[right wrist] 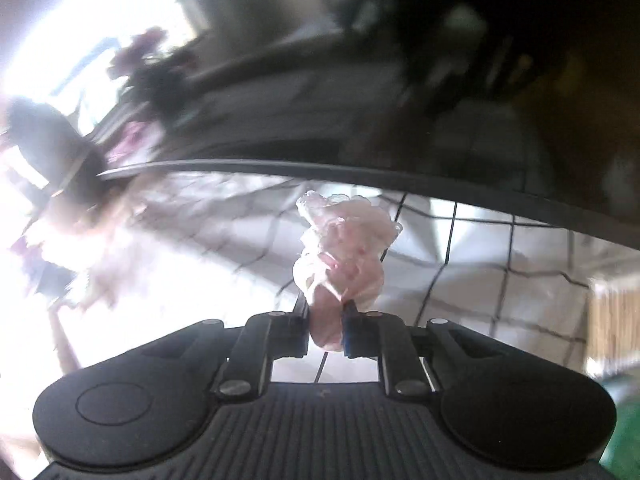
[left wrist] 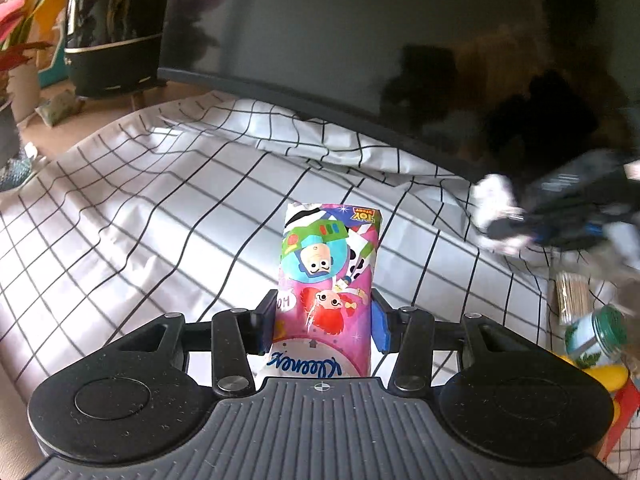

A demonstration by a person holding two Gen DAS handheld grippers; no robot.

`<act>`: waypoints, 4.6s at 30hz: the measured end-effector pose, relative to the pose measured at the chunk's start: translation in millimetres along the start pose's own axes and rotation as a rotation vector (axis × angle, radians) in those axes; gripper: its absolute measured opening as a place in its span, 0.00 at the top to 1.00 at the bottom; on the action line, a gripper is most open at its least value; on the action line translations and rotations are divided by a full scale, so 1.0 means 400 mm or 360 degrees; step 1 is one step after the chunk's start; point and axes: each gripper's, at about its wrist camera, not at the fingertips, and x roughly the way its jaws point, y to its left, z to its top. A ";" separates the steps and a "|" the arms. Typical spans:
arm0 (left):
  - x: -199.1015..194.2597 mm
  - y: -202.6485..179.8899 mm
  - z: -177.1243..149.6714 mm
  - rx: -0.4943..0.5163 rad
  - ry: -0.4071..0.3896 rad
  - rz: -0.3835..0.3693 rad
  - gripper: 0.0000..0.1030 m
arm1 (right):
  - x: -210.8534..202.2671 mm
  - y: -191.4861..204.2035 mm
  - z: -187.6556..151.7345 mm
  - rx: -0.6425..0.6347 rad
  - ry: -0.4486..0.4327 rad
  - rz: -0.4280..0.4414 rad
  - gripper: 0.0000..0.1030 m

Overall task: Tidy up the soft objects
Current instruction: 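Carry Kleenex pack in left tool and pink tissue in right tool over pink box, then open left tool over pink box while right tool releases pink tissue inside, then grasp yellow rabbit toy with left tool while right tool reaches toward blue mask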

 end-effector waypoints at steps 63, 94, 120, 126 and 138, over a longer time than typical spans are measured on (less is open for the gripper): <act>0.134 -1.535 -0.483 0.0759 0.0398 -0.0903 0.47 | -0.882 -1.086 -0.334 0.0376 -0.0419 -0.0250 0.74; -0.212 -0.608 -0.348 0.0121 -0.0350 -0.0004 0.47 | -0.730 -0.634 -0.467 -0.0487 -0.0553 -0.0229 0.52; -0.057 -0.507 -0.374 0.0942 -0.0246 -0.0333 0.67 | -0.527 -0.410 -0.537 -0.0578 -0.0267 -0.0330 0.52; -0.079 -0.503 -0.389 0.1259 -0.0239 -0.0428 0.64 | -0.513 -0.400 -0.552 -0.0570 -0.0255 -0.0354 0.52; -0.052 -0.498 -0.394 0.1490 -0.0212 -0.0459 0.60 | -0.484 -0.405 -0.570 -0.0484 -0.0221 -0.0399 0.52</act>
